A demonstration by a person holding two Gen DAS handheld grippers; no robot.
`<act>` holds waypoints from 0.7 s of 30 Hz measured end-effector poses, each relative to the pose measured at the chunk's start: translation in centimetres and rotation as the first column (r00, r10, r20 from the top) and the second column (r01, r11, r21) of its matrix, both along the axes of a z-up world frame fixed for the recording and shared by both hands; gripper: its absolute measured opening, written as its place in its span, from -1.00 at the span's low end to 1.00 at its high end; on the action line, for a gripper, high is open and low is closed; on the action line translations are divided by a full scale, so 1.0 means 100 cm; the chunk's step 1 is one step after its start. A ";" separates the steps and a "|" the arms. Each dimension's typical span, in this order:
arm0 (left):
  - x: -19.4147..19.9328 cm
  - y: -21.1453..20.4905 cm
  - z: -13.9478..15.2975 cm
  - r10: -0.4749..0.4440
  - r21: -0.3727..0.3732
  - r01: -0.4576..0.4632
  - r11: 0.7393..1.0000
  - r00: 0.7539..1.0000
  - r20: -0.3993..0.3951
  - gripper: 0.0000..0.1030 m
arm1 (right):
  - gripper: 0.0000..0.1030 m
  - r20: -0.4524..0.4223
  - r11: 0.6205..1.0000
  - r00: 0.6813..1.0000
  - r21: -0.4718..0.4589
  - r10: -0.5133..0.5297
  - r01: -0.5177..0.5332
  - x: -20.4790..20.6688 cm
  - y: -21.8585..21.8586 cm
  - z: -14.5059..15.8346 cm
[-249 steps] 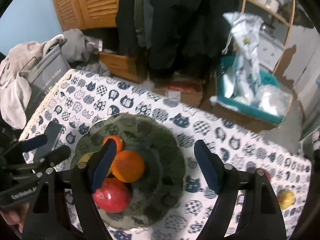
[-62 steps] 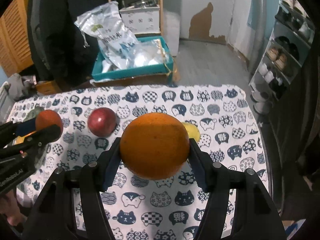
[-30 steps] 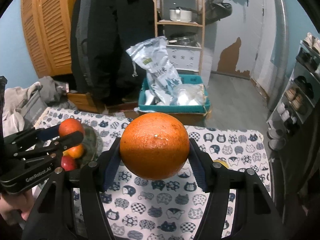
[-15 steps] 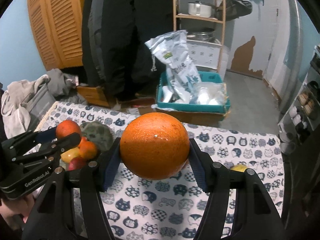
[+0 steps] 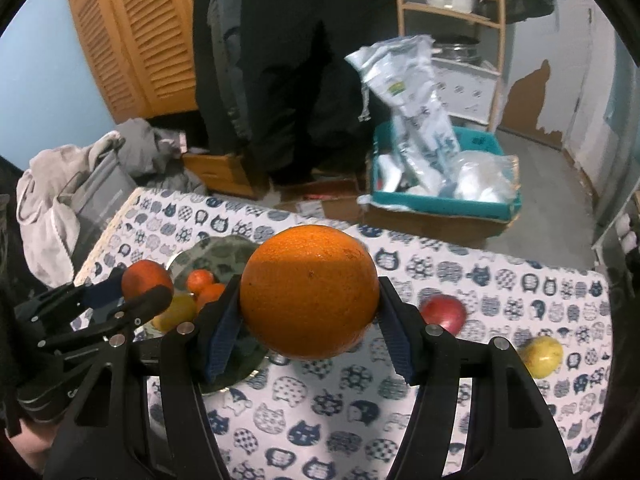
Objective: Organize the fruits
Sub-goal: 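Lower the large orange into the bowl with the right tool while the left tool lowers its orange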
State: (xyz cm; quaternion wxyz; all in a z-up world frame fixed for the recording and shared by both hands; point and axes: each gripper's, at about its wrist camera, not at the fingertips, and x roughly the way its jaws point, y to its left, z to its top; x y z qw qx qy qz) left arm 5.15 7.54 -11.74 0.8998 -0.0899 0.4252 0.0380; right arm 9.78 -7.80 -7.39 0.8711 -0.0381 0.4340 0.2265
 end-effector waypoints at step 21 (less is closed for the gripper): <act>0.011 0.042 -0.084 0.026 -0.080 -0.043 0.996 0.980 -0.199 -0.16 | 0.25 -0.162 0.997 0.985 -0.041 0.054 -0.061 0.021 0.064 -0.080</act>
